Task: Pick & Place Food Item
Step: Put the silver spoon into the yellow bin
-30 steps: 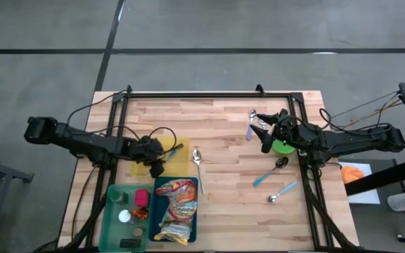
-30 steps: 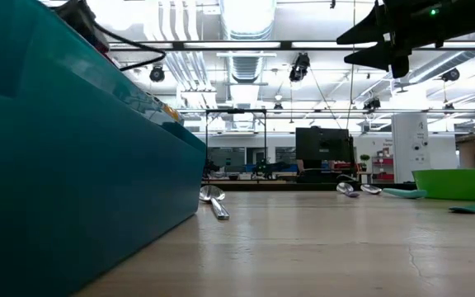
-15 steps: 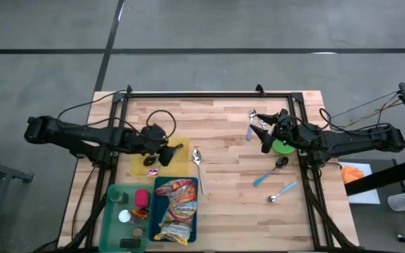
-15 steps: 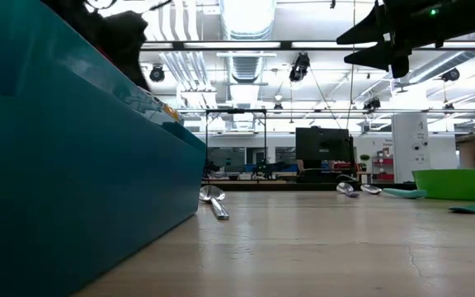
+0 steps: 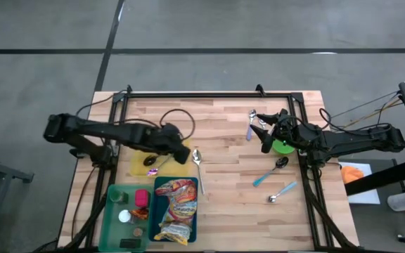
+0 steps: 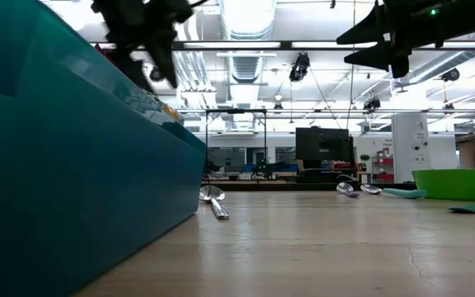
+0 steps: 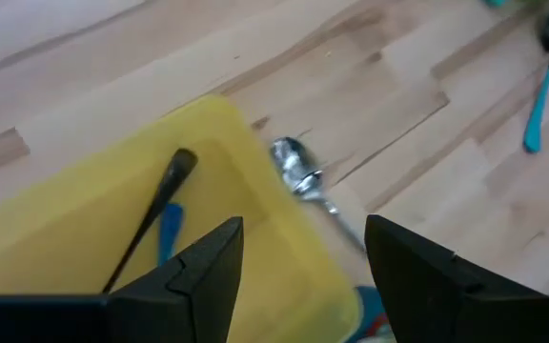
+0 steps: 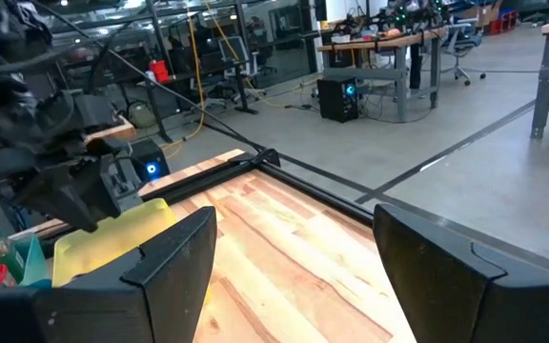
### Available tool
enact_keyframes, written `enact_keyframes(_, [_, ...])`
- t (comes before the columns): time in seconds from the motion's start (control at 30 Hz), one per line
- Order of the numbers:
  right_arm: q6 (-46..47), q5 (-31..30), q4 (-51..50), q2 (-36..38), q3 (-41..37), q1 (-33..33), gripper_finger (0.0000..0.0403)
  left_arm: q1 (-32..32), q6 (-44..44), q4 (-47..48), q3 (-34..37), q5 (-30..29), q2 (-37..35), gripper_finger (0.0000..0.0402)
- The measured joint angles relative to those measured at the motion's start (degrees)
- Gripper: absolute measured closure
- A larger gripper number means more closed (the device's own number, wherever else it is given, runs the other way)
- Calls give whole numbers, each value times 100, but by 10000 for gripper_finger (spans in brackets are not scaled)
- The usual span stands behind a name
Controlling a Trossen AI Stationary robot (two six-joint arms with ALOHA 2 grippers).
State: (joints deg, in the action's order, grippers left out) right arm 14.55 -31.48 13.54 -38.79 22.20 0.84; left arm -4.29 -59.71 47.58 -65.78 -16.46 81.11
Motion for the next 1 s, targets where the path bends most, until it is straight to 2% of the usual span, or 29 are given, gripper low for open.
enact_keyframes(0.23, [0, 0, 2, 0, 0, 2, 122, 6, -561, 769, -1772, -70, 1411, 178])
enact_keyframes(0.43, [0, 0, 0, 0, 0, 2, 122, 7, -1587, 1247, -2660, 66, 2358, 178])
enact_keyframes(0.67, [0, 0, 0, 2, 0, 0, 122, 13, -2477, 853, -2772, 751, 2853, 178])
enact_keyframes(0.8, [0, 0, 0, 1, 0, 0, 122, 21, -2970, 815, -2780, 864, 3100, 178])
enact_keyframes(1.0, [0, 0, 0, 0, -2, 2, 122, 31, -3212, 966, -2953, 1371, 3621, 178])
